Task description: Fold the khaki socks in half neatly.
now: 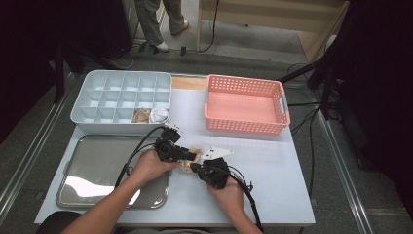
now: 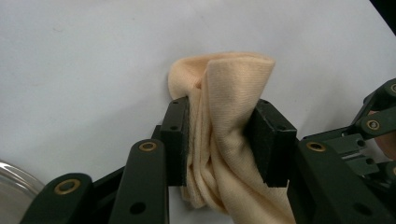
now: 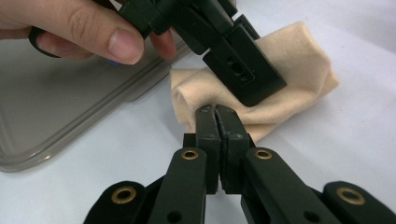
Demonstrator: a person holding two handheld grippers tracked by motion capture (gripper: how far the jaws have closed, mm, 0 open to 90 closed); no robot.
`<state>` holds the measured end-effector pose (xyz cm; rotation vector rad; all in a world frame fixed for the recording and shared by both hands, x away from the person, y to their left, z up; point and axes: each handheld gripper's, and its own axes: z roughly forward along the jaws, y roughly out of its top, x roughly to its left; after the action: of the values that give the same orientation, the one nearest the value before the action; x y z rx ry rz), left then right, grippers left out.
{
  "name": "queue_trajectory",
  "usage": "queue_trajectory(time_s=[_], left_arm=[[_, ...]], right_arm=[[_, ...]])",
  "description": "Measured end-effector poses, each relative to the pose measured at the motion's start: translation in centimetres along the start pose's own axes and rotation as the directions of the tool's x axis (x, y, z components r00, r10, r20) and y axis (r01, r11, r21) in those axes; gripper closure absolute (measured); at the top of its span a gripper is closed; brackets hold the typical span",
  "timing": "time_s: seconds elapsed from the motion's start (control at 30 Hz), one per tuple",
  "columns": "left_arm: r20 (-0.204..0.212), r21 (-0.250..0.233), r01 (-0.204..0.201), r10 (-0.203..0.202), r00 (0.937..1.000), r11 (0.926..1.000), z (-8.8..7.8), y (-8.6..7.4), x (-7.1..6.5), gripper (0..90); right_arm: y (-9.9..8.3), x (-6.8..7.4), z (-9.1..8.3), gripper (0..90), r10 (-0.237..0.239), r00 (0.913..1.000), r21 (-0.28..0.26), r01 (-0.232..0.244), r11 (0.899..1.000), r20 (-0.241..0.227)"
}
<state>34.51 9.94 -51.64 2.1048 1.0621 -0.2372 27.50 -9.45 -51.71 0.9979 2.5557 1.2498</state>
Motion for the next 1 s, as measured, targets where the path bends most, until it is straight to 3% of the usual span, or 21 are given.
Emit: queue_trajectory(time_s=[0.07,0.2,0.37,0.5,0.57,0.73,0.83,1.0], left_arm=[[0.006,-0.003,-0.005,0.005,1.0,1.0,0.03,-0.04,-0.01,65.1],[-0.027,-0.004,-0.057,0.057,0.998,0.9983,-0.09,-0.03,-0.48,69.4],[-0.048,-0.009,-0.039,0.038,0.9981,0.9992,-0.31,0.29,-0.4,71.7],[-0.078,-0.023,-0.046,0.044,0.996,0.9987,-0.51,0.38,-0.36,71.7],[-0.058,-0.025,-0.019,0.018,0.9981,0.9995,-0.52,0.39,0.0,71.4],[-0.045,-0.022,-0.009,0.008,0.9989,0.9997,-0.37,0.31,0.15,69.2],[-0.025,-0.016,0.034,-0.034,0.9991,0.9993,-0.3,0.26,0.39,66.1],[-0.014,-0.014,0.05,-0.05,0.9986,0.9987,-0.09,0.14,0.18,61.1]], right_arm=[[0.0,-0.01,0.02,89.5,0.003,1.0,-0.001,-0.003,1.0,0.001],[0.02,-0.02,-0.05,89.3,0.006,1.0,0.002,-0.006,1.0,-0.001],[-0.01,0.14,-0.16,88.3,0.007,1.0,0.008,-0.007,1.0,-0.003],[-0.04,0.11,-0.02,88.6,0.012,0.9999,0.022,-0.012,1.0,0.001],[-0.23,0.15,0.34,88.8,0.007,1.0,0.05,-0.007,0.999,0.0],[-0.14,0.22,0.59,89.3,0.011,0.9999,0.039,-0.011,0.999,0.001],[-0.07,0.07,0.64,89.8,0.01,0.9999,0.039,-0.01,0.999,0.0],[-0.04,-0.02,0.72,90.0,0.005,1.0,0.043,-0.005,0.999,0.001]])
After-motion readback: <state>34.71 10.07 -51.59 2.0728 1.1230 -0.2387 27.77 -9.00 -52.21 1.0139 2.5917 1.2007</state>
